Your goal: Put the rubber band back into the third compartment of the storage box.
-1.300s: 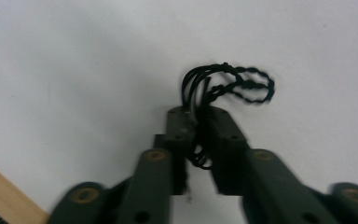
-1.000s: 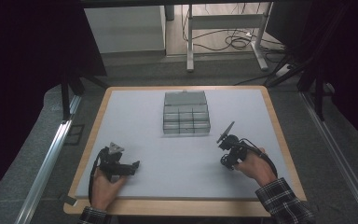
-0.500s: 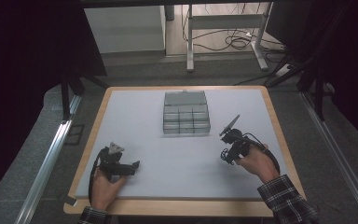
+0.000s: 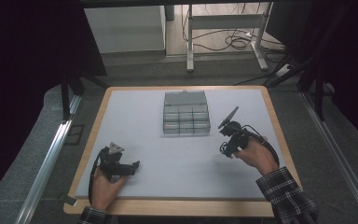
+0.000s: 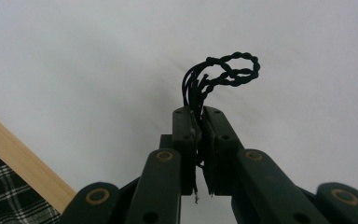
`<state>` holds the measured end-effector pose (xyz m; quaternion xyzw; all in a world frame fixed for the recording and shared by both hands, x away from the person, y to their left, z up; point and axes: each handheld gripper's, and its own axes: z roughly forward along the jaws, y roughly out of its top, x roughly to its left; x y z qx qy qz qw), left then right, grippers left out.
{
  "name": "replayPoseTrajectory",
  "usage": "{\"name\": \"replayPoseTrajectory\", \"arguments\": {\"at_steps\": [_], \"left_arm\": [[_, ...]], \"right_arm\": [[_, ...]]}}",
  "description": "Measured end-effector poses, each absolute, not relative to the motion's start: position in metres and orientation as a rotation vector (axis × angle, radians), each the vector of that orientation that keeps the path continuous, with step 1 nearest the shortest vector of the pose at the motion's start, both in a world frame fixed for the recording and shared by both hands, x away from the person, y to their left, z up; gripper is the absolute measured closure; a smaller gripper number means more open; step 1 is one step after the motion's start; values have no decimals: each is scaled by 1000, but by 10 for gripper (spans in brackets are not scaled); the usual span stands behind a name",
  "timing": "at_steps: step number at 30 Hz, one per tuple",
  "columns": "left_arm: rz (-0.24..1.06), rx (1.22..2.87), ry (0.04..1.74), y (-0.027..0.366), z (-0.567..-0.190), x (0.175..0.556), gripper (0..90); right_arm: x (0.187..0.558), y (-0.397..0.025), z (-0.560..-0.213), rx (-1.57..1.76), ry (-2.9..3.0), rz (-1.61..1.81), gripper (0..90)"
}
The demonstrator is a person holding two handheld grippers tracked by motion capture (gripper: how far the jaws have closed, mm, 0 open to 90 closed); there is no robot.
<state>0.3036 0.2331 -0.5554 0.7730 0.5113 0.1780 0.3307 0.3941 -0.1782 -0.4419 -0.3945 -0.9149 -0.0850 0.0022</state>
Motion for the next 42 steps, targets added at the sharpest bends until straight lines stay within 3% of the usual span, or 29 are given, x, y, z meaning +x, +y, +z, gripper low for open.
{"name": "replayPoseTrajectory", "arguments": {"at_steps": [13,42], "left_arm": [[465,2021,1337,233,-555,304,13],[464,2015,1339,233,-556,304,13]], "right_arm": [[412,-167,-430,-1261,-2870,-246,829],[448,-150,-429,-1397,-2816,-543,830]]}}
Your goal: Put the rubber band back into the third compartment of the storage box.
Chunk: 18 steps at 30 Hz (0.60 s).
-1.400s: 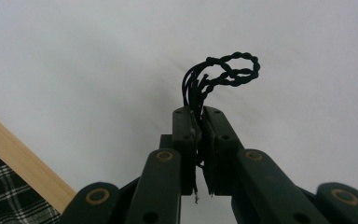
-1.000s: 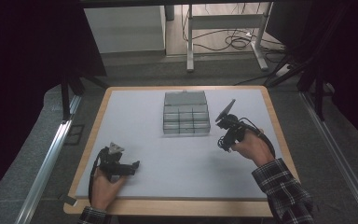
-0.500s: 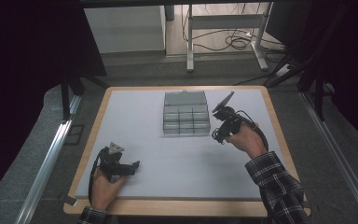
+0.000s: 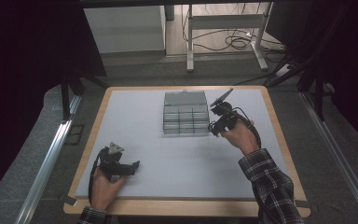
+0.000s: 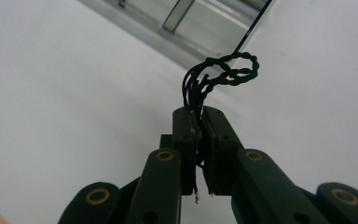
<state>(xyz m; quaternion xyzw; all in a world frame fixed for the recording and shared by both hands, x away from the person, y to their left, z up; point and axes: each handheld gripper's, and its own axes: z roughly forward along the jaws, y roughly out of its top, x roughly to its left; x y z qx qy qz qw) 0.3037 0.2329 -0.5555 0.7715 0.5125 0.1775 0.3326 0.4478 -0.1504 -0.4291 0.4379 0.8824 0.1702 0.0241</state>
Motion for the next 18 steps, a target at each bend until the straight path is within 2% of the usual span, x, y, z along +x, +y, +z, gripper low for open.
{"name": "replayPoseTrajectory", "arguments": {"at_steps": [18], "left_arm": [[463,2013,1340,233,-556,304,13]], "right_arm": [[464,-148,-436,1354,2596,698,831]]}}
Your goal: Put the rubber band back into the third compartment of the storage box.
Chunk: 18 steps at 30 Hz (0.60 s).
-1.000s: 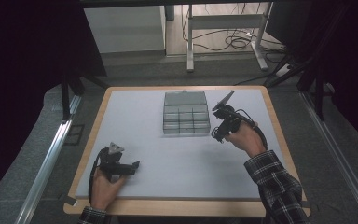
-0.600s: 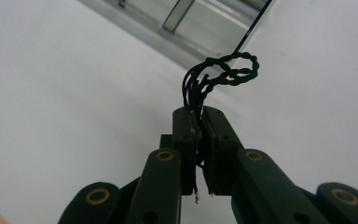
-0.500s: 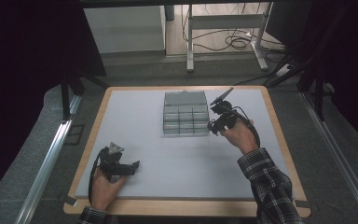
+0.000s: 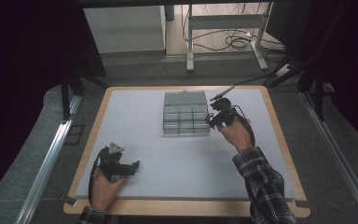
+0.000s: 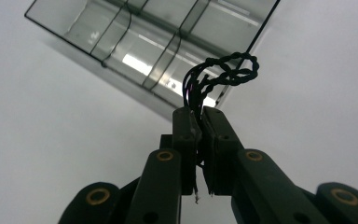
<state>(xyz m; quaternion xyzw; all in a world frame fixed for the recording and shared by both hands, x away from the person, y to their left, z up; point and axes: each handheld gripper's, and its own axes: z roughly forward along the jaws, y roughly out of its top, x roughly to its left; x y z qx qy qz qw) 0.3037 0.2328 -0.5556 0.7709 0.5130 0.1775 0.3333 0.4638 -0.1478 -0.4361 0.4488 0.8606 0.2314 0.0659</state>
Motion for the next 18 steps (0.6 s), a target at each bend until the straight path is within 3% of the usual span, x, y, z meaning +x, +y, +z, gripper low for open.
{"name": "replayPoseTrajectory", "arguments": {"at_steps": [18], "left_arm": [[463,2013,1340,233,-556,304,13]], "right_arm": [[479,-132,-455,1335,2458,837,831]]}}
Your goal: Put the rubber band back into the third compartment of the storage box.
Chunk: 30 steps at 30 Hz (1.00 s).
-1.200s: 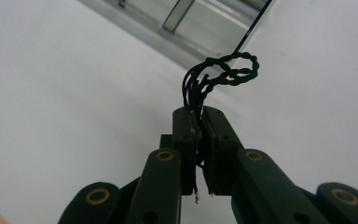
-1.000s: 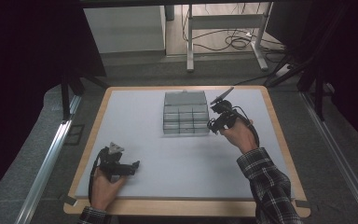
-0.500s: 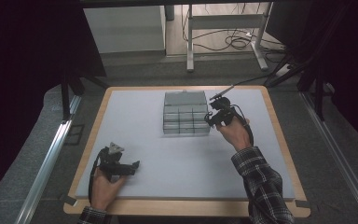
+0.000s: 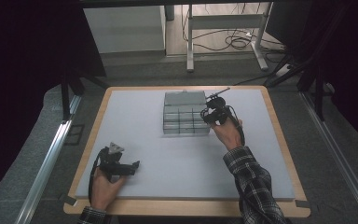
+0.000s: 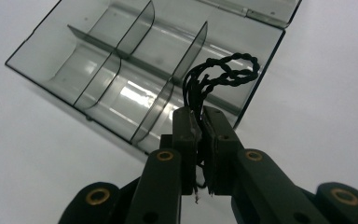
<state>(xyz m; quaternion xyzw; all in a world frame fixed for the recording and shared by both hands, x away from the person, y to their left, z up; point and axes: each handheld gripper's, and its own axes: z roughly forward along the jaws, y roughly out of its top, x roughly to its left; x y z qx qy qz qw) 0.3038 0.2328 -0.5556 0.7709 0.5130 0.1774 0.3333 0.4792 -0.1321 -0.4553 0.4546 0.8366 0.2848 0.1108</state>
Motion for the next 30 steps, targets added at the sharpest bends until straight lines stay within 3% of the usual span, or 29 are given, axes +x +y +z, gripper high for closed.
{"name": "replayPoseTrajectory", "arguments": {"at_steps": [30], "left_arm": [[463,2013,1339,233,-556,304,13]], "right_arm": [[513,-115,-485,1320,2343,883,828]]}}
